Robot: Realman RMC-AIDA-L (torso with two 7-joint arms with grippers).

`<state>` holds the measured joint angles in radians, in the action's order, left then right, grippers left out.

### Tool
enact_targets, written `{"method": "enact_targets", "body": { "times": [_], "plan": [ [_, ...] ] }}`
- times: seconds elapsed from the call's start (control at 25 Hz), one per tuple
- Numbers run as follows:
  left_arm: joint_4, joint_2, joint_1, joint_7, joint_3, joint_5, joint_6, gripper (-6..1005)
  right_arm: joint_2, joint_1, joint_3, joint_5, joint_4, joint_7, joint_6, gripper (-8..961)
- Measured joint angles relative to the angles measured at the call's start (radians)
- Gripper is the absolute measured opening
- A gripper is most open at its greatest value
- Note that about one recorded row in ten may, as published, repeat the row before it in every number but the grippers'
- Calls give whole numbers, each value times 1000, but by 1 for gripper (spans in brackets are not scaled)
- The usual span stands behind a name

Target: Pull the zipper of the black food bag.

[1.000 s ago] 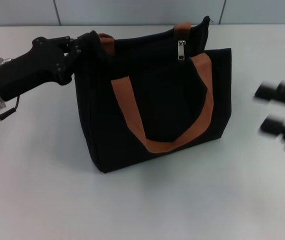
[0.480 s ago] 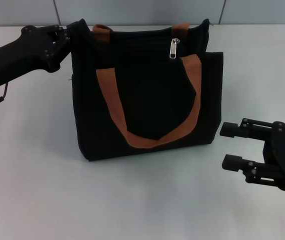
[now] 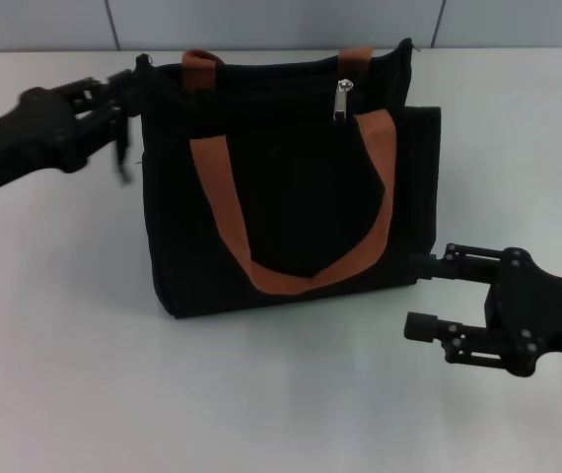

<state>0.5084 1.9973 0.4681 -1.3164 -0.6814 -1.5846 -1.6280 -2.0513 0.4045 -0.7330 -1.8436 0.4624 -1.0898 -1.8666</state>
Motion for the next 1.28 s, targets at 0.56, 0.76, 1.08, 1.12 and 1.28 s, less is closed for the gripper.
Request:
{"method": "enact_targets", "body": {
  "times": [0.56,0.76,1.08,1.12,1.28],
  "plan": [
    [54,-68,-69,-48,28,-23,-334,590,-21,27,-42,-10,-2,21,86,667],
    [37,-7,-88,150,-82,-95,-346,795,-24,34,-76,-10,-7,30,120,668],
    [-26,30,-94,251,-120,-257,-263,832,-30,33,-93,-10,-58,119,121,794],
    [-28,32,-95,253,-120,-267,-253,832,-30,34,-95,-10,-67,133,121,810],
    [-28,35,-97,253,-123,-285,-231,832,-32,41,-117,-10,-82,149,124,826]
  ]
}}
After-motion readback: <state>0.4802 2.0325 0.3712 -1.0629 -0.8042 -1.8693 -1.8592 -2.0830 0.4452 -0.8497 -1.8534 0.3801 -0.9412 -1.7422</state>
